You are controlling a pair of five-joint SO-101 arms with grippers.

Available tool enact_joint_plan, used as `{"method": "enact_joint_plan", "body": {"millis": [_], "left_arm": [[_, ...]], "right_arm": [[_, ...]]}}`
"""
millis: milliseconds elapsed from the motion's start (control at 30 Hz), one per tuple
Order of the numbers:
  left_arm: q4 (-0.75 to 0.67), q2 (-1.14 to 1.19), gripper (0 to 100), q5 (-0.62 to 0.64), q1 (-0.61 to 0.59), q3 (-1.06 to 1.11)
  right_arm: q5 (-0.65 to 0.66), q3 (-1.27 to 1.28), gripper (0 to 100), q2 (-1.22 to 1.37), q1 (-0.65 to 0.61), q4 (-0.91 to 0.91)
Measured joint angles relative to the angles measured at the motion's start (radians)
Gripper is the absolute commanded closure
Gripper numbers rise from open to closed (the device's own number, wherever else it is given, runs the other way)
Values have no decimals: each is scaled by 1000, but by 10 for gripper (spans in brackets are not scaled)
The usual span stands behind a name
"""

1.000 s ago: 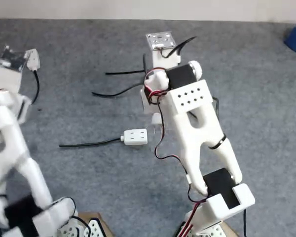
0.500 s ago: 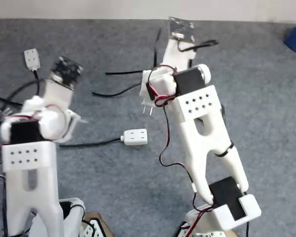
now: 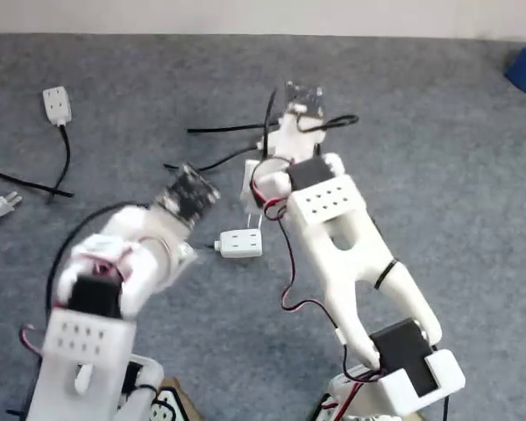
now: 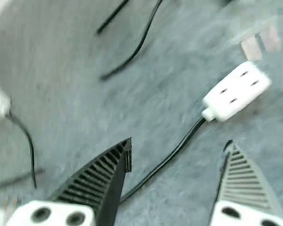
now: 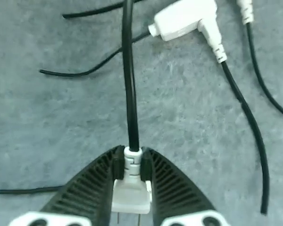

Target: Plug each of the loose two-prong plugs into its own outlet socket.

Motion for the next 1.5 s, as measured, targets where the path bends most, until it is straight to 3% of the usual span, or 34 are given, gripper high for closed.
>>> {"method": "enact_joint_plan", "body": {"millis": [133, 333, 700, 1500], "left_arm": [[-74, -209, 698, 58, 89, 107], [-221, -385, 698, 130, 114, 272], [-331, -396, 698, 137, 110, 379], [-437, -396, 701, 144, 52, 462]], "right_arm": [[0, 54, 992, 0, 0, -86], [-20, 55, 992, 0, -18, -75], [-37, 55, 992, -138, -137, 61], [40, 51, 992, -258, -140, 244]]}}
